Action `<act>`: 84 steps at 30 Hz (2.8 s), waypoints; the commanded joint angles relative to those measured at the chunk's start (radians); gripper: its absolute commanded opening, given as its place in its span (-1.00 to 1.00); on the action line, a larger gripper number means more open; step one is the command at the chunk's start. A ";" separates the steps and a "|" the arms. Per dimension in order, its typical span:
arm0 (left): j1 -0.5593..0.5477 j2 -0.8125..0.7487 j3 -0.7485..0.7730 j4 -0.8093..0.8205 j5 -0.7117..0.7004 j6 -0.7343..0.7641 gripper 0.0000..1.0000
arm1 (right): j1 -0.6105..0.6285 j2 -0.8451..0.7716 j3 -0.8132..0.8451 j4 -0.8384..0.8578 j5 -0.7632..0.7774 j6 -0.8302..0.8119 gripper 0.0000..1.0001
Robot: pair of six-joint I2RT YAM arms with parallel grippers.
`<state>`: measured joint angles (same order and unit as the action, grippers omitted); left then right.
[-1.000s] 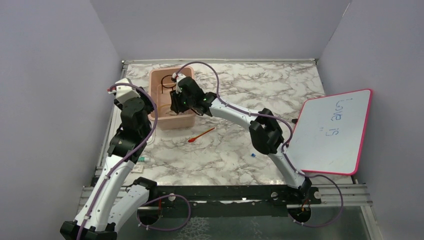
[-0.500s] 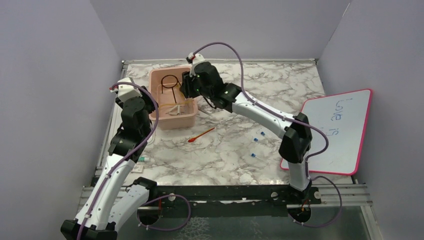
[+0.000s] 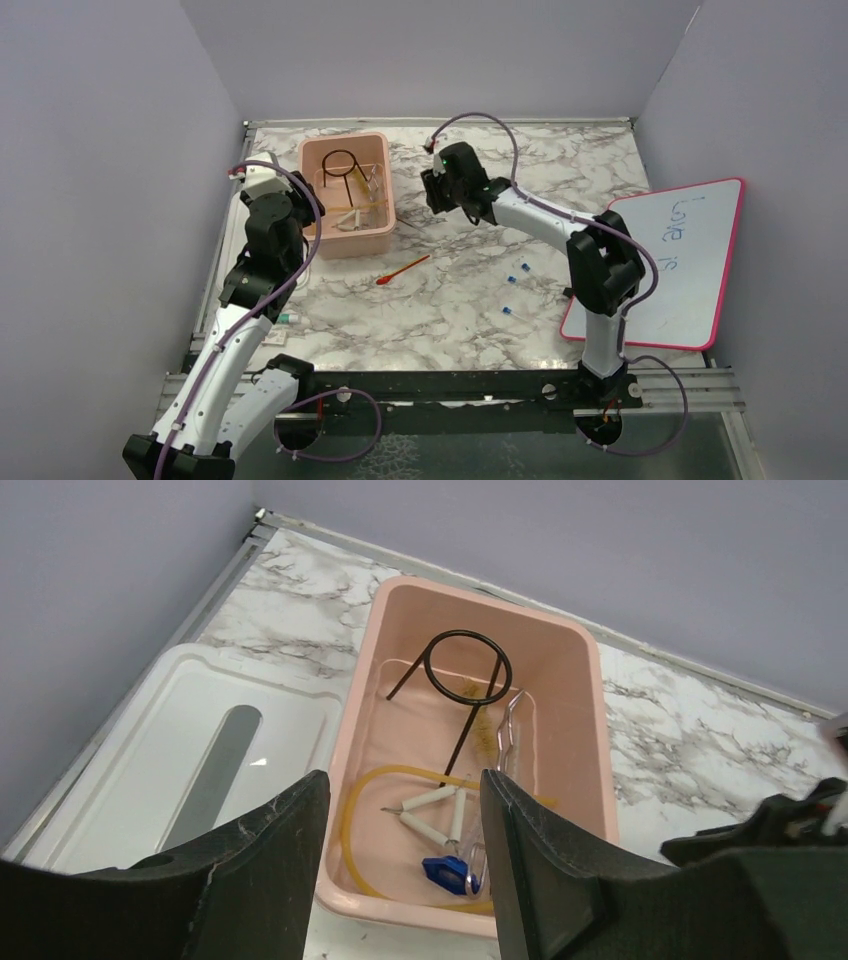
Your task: Organize the chemistry lab equipment
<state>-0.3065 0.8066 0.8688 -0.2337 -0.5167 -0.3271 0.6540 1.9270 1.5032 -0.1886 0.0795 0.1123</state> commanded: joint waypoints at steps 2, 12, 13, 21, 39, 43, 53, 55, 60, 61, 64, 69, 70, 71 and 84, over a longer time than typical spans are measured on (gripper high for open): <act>0.007 -0.004 -0.019 0.064 0.119 0.029 0.20 | 0.030 0.079 -0.041 0.097 -0.195 -0.158 -0.07; 0.008 0.003 -0.022 0.070 0.139 0.033 0.20 | 0.030 0.214 0.009 0.127 -0.241 -0.152 0.12; 0.009 0.003 -0.022 0.070 0.139 0.032 0.20 | 0.030 0.224 0.015 0.125 -0.239 -0.160 0.11; 0.009 0.005 -0.021 0.070 0.146 0.036 0.20 | 0.046 0.278 0.059 0.076 -0.243 -0.231 -0.08; 0.008 0.005 -0.020 0.066 0.152 0.031 0.20 | 0.073 0.188 -0.007 0.103 -0.084 -0.217 -0.90; 0.009 0.004 -0.021 0.066 0.158 0.031 0.20 | 0.073 0.068 -0.081 0.129 -0.024 -0.180 -0.90; 0.008 -0.004 -0.019 0.064 0.148 0.025 0.20 | 0.073 -0.177 -0.157 0.179 0.040 -0.037 -0.92; 0.009 -0.008 -0.017 0.058 0.136 0.023 0.20 | 0.073 -0.209 -0.138 0.174 0.013 -0.012 -0.92; 0.008 -0.027 -0.005 0.009 -0.001 -0.017 0.20 | 0.087 -0.232 -0.050 0.109 -0.049 0.111 -0.92; 0.009 -0.035 -0.007 0.004 -0.023 -0.021 0.20 | 0.099 -0.231 -0.037 0.104 -0.044 0.143 -0.92; 0.009 -0.061 -0.019 0.014 -0.043 -0.026 0.20 | 0.146 -0.217 0.013 0.074 0.011 0.239 -0.91; 0.009 -0.071 -0.025 0.023 -0.038 -0.025 0.21 | 0.209 -0.182 0.038 0.097 0.130 0.399 -0.91; 0.008 -0.072 -0.025 0.023 -0.038 -0.025 0.21 | 0.217 -0.162 0.053 0.085 0.154 0.429 -0.91; 0.009 -0.071 -0.025 0.023 -0.039 -0.024 0.21 | 0.227 -0.140 0.075 0.072 0.181 0.445 -0.91; 0.009 -0.067 -0.024 0.025 -0.047 -0.020 0.21 | 0.311 0.199 0.429 -0.210 0.519 0.550 -0.86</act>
<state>-0.3023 0.7433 0.8539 -0.2260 -0.5400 -0.3435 0.9562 2.0712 1.8431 -0.2966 0.4873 0.6136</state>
